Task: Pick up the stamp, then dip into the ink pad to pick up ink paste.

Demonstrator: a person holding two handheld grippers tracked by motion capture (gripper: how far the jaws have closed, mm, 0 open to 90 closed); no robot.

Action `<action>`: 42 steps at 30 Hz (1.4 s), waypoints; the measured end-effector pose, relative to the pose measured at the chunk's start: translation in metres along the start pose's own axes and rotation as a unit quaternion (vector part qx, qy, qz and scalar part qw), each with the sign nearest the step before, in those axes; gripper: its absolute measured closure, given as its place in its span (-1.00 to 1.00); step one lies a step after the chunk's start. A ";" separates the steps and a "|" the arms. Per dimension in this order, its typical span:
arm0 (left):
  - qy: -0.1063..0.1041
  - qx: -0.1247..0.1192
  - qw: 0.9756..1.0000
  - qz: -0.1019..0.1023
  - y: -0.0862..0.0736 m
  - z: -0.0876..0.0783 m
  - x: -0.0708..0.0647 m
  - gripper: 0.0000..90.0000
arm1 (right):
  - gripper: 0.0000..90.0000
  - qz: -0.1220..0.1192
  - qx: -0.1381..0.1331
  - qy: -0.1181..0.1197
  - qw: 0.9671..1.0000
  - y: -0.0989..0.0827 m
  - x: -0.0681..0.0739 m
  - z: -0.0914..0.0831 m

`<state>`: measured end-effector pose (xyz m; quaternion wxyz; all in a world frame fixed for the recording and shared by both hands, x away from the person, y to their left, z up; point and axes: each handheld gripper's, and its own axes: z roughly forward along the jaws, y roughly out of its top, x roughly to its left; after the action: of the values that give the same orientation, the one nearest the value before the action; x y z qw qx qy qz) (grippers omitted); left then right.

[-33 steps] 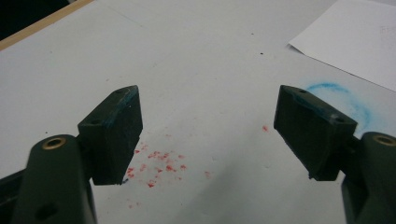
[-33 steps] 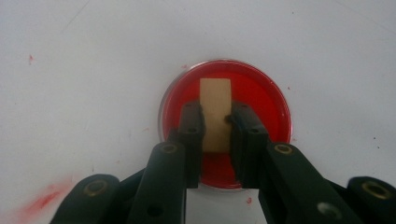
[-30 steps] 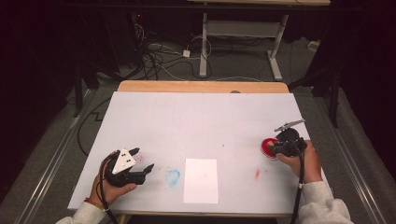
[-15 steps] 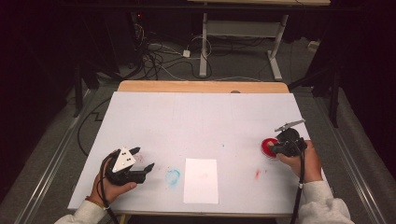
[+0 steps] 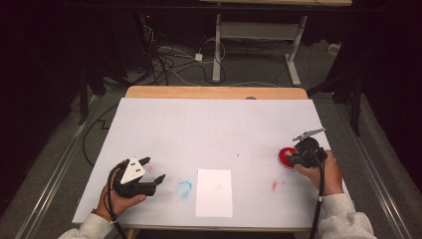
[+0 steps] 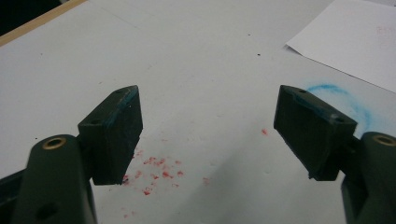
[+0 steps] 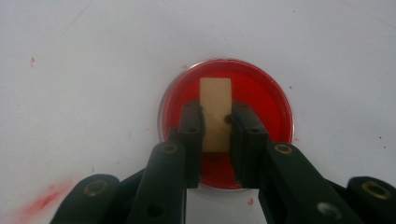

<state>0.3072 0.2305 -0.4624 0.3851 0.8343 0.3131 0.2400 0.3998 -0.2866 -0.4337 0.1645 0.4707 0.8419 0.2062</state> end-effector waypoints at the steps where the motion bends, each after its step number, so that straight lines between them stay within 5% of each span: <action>1: 0.000 0.001 1.000 0.000 0.000 0.000 0.000 -0.49 | 0.70 0.000 0.000 0.000 1.000 0.000 0.000 0.000; 25: -0.001 0.004 1.000 0.000 -0.001 0.001 -0.001 -0.49 | 0.70 -0.007 -0.012 -0.007 1.000 0.001 -0.001 -0.005; 42: -0.003 0.017 1.000 0.008 -0.001 0.003 -0.004 -0.49 | 0.69 -0.012 -0.078 -0.004 0.997 0.008 -0.003 -0.054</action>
<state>0.3058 0.2264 -0.4655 0.3703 0.8437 0.3094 0.2354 0.3811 -0.2958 -0.3830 0.2061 0.4468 0.8286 0.2671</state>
